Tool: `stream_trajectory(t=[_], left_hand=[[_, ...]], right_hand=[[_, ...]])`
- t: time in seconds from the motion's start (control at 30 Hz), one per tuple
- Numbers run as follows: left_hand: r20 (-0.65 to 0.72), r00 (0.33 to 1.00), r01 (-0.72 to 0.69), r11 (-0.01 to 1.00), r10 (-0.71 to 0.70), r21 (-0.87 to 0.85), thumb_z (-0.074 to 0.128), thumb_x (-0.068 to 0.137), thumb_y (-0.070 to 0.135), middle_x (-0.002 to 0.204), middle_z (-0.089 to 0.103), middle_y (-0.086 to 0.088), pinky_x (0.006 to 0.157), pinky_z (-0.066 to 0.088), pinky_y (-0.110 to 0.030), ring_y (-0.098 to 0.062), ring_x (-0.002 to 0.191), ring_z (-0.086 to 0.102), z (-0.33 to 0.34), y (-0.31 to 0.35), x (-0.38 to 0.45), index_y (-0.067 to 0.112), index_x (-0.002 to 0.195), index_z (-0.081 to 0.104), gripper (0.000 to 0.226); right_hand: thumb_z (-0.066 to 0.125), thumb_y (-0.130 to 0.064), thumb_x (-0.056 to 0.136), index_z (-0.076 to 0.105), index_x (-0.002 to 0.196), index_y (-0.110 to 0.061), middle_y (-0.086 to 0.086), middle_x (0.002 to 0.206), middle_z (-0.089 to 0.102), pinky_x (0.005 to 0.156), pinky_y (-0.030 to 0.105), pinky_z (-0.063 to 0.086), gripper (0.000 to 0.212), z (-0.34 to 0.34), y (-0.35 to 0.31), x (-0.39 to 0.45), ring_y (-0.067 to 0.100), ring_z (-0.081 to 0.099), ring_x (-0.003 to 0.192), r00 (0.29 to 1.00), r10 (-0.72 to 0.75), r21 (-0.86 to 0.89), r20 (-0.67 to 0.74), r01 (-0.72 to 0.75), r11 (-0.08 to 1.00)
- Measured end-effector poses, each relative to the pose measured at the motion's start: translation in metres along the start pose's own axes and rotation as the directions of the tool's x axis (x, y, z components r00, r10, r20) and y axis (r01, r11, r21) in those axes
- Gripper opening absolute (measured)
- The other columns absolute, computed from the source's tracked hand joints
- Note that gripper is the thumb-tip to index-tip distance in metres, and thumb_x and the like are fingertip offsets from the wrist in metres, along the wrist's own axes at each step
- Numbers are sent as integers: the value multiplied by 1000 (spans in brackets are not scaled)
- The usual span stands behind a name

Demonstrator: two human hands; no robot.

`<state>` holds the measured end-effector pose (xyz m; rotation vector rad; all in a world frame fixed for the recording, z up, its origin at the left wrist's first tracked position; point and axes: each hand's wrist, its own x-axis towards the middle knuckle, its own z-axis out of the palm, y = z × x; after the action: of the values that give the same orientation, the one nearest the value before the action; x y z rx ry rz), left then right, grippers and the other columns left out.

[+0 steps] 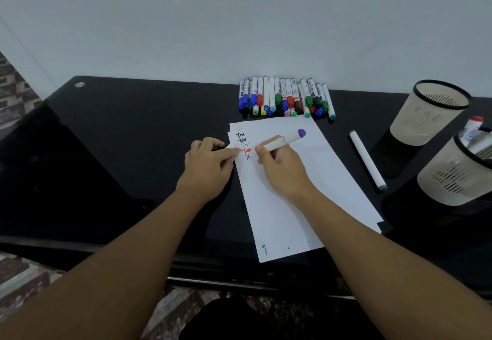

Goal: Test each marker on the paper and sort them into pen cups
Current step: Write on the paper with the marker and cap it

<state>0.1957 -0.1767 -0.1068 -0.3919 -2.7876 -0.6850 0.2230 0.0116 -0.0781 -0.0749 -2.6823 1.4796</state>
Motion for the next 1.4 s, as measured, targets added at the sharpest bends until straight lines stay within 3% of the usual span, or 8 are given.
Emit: stream_trajectory(t=[0.33,0.67,1.0,1.4], left_hand=[[-2,1000,1,1000,-1,-7,54,103,36,126,53,5,105,35,-44,-20,121,40,0,0,-1,39,127,69,29],[-6,1000,1,1000,-1,-6,55,103,35,127,53,5,105,33,-41,-20,121,40,-1,-1,-1,38,127,69,28],[-22,1000,-8,1000,8,-8,56,102,34,126,54,4,104,35,-43,-21,120,41,0,-1,-2,37,125,70,27],[-12,1000,-4,1000,4,-12,56,102,36,127,54,5,103,37,-42,-21,120,41,0,0,-2,39,126,70,28]], right_hand=[[49,-40,108,60,107,-17,0,94,69,90,44,56,25,-1,1,0,15,66,91,1000,11,25,-11,-10,1000],[48,-38,109,59,106,-19,1,96,69,83,33,53,22,-1,0,2,12,65,92,1000,13,4,-15,-13,1000],[47,-38,109,59,108,-20,0,101,69,81,30,50,21,-1,0,1,13,65,96,999,26,37,-24,-25,999],[47,-38,109,58,106,-18,0,96,67,81,32,53,23,-2,1,0,13,64,91,999,15,41,-45,-13,999]])
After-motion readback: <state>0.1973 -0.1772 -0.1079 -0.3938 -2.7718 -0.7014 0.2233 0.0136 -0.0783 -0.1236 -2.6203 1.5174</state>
